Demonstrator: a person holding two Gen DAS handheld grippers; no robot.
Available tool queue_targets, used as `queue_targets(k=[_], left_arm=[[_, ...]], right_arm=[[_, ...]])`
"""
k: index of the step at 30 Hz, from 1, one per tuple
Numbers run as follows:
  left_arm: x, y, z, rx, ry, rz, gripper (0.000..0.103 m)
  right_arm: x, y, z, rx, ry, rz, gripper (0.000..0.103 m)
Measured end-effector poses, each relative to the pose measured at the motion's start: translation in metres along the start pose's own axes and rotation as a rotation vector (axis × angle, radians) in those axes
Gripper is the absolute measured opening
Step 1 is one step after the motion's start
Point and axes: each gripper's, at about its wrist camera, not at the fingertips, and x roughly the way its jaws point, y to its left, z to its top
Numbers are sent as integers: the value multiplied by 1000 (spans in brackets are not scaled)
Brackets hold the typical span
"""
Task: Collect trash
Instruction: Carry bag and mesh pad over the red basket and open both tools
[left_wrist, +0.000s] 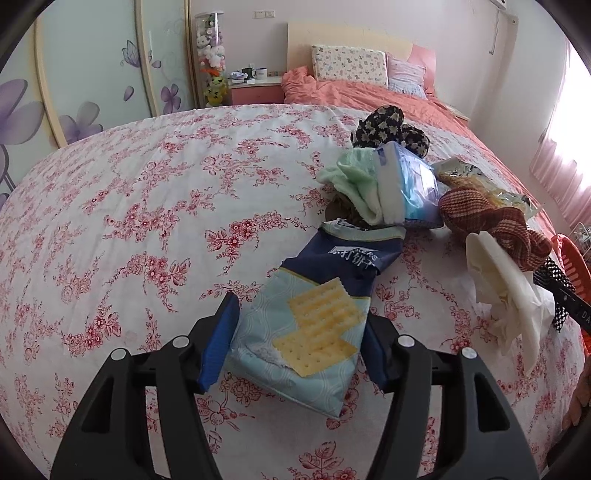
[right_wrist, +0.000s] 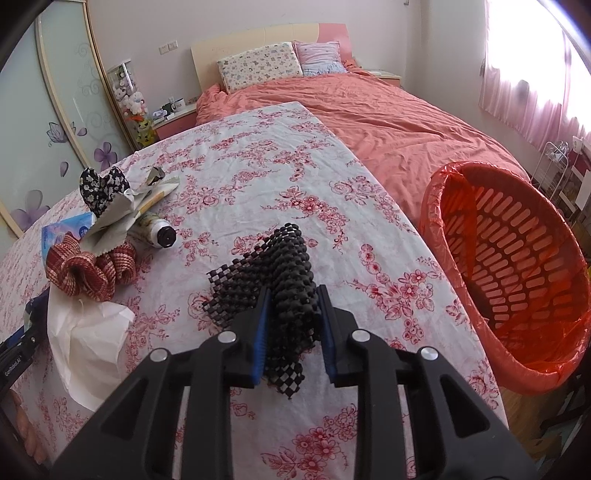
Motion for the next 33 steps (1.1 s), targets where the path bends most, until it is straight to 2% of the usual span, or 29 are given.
queue_targets(k=[4, 6, 9, 20, 27, 33], left_arm=[[-2, 5, 0, -15, -9, -30, 59], [-3, 5, -1, -3, -10, -32, 55], [-7, 4, -2, 10, -21, -26, 53], [-52, 6, 5, -2, -104, -13, 52], [-83, -13, 13, 4, -164, -34, 52], [-108, -48, 17, 32, -212, -86, 52]], right_arm=[[0, 0, 0, -12, -2, 4, 26], [-1, 0, 0, -19, -5, 23, 17], [-8, 2, -1, -18, -19, 44, 13], [-69, 5, 6, -34, -136, 106, 13], [-108, -8, 12, -12, -210, 108, 13], [-137, -29, 11, 17, -274, 96, 13]])
